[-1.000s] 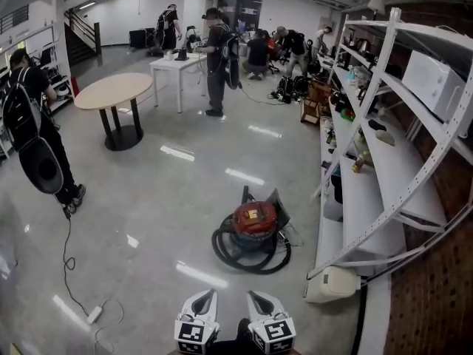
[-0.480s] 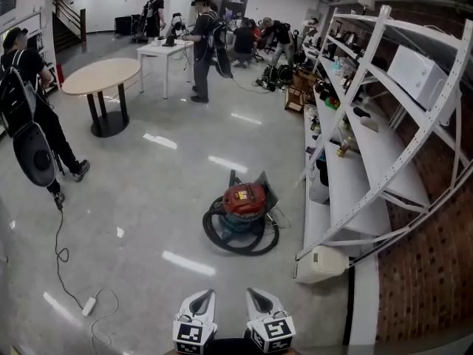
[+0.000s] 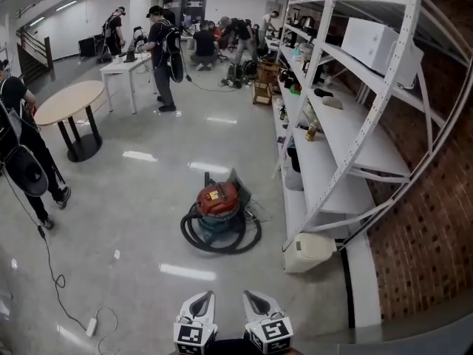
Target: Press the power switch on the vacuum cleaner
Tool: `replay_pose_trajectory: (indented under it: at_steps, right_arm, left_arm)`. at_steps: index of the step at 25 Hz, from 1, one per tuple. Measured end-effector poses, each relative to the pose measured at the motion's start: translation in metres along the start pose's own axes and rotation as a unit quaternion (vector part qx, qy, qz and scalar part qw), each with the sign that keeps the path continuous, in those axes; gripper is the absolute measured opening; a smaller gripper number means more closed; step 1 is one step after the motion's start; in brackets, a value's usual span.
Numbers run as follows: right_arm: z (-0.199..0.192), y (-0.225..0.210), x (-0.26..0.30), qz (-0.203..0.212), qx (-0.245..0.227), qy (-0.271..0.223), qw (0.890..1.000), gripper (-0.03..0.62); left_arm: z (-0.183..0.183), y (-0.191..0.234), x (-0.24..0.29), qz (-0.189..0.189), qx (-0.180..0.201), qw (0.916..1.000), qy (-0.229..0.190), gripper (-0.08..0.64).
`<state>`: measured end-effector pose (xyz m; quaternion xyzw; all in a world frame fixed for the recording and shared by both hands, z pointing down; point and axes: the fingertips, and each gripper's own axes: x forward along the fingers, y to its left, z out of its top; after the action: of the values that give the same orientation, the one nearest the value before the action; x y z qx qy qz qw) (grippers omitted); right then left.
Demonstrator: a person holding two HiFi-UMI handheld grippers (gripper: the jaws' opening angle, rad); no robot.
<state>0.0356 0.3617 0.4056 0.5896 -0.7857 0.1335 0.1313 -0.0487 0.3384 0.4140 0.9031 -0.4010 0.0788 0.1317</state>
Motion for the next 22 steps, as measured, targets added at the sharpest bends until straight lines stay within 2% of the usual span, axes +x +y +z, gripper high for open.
replay_pose_trajectory:
  at_steps: [4, 14, 22]
  right_arm:
    - [-0.006, -0.022, -0.013, -0.004, 0.003, 0.000, 1.000, -0.009]
    - [0.012, -0.058, -0.037, -0.018, 0.000, -0.018, 1.000, -0.009]
    - [0.005, -0.075, -0.034, -0.014, -0.003, -0.019, 1.000, -0.009]
  left_arm:
    - [0.000, -0.019, 0.013, -0.006, 0.008, 0.9999, 0.007, 0.015]
    - [0.009, -0.052, 0.026, -0.015, 0.017, 0.9997, 0.006, 0.015]
    - [0.005, -0.055, 0.036, -0.004, 0.016, 0.9999, 0.003, 0.015]
